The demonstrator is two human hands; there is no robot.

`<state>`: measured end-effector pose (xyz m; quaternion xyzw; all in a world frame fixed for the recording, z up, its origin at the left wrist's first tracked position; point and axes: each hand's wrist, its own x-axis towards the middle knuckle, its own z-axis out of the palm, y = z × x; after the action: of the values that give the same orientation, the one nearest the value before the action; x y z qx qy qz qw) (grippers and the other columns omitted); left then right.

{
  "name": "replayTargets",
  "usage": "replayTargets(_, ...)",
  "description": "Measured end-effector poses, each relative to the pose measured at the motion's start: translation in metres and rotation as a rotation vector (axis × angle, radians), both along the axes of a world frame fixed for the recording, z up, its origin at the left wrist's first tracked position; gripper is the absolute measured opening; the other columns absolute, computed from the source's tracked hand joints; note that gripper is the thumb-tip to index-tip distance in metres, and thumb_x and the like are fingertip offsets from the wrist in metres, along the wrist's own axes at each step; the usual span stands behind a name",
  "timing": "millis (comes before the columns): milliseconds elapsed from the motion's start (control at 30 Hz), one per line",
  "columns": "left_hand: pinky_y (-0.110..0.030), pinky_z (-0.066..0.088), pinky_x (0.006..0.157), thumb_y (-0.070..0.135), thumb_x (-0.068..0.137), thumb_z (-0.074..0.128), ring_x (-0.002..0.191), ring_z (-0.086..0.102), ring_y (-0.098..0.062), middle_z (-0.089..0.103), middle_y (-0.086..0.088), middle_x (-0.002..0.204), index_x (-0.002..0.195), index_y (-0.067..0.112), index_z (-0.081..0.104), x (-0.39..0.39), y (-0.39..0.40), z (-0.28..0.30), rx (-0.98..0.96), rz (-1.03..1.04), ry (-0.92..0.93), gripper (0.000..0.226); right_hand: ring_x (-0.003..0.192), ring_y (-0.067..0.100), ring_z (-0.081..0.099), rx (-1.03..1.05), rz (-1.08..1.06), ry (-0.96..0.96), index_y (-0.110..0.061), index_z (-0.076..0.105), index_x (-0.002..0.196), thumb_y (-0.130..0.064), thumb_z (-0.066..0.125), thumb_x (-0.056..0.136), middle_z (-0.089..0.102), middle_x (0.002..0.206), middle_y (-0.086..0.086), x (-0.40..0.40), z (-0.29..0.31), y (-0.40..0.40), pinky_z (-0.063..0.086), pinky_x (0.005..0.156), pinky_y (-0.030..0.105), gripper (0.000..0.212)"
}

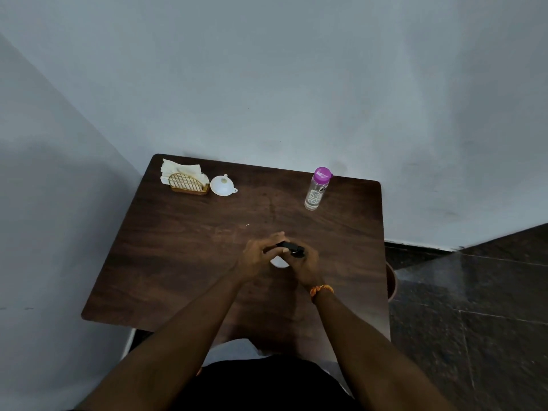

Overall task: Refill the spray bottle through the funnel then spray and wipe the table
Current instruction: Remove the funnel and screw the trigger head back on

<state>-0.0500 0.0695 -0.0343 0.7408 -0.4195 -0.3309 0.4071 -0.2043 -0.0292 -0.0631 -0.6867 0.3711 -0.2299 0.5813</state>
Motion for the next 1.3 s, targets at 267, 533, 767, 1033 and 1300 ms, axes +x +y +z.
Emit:
replayTargets(267, -0.007, 0.045, 0.099, 0.012, 0.094, 0.077, 0.111, 0.061, 0.021, 0.068, 0.011, 0.125, 0.126, 0.008, 0.075, 0.003, -0.005, -0.006, -0.025, -0.016, 0.018, 0.033, 0.108, 0.023, 0.074, 0.13, -0.147, -0.037, -0.015, 0.078, 0.116, -0.021, 0.086, 0.083, 0.079, 0.113, 0.003, 0.009, -0.006, 0.01, 0.058, 0.094, 0.058, 0.034)
replayTargets(533, -0.017, 0.051, 0.096, 0.018, 0.095, 0.077, 0.107, 0.068, 0.013, 0.072, 0.032, 0.116, 0.126, 0.027, 0.074, 0.004, -0.004, -0.003, -0.033, -0.027, 0.074, 0.032, 0.128, 0.031, 0.065, 0.474, -0.258, -0.104, -0.032, 0.063, 0.141, -0.013, 0.084, 0.081, 0.071, 0.135, 0.006, 0.012, -0.01, 0.022, 0.056, 0.098, 0.041, 0.067)
replayTargets(767, -0.03, 0.058, 0.096, 0.021, 0.094, 0.078, 0.105, 0.075, -0.007, 0.08, 0.013, 0.111, 0.117, 0.02, 0.082, 0.006, -0.008, 0.011, -0.101, -0.038, 0.053, 0.024, 0.124, 0.026, 0.068, 0.547, -0.257, -0.087, -0.025, 0.064, 0.138, -0.025, 0.091, 0.074, 0.073, 0.131, 0.006, 0.017, -0.013, 0.02, 0.054, 0.107, 0.05, 0.07)
replayTargets(1033, -0.03, 0.058, 0.096, 0.021, 0.095, 0.077, 0.102, 0.074, -0.002, 0.079, 0.014, 0.107, 0.113, 0.018, 0.081, 0.009, -0.009, 0.012, -0.097, -0.002, -0.011, 0.019, 0.109, 0.024, 0.07, 0.205, -0.103, 0.243, -0.023, 0.073, 0.125, -0.049, 0.084, 0.078, 0.076, 0.116, 0.001, 0.025, -0.03, 0.017, 0.059, 0.093, 0.045, 0.054)
replayTargets(1300, -0.029, 0.059, 0.093, 0.017, 0.089, 0.083, 0.102, 0.075, -0.008, 0.08, 0.007, 0.108, 0.114, 0.019, 0.081, 0.011, -0.007, 0.004, -0.036, 0.058, -0.015, 0.025, 0.116, 0.031, 0.057, -0.126, 0.066, 0.467, -0.027, 0.07, 0.131, -0.049, 0.066, 0.096, 0.063, 0.132, 0.007, 0.026, -0.008, 0.004, 0.043, 0.097, 0.044, 0.041)
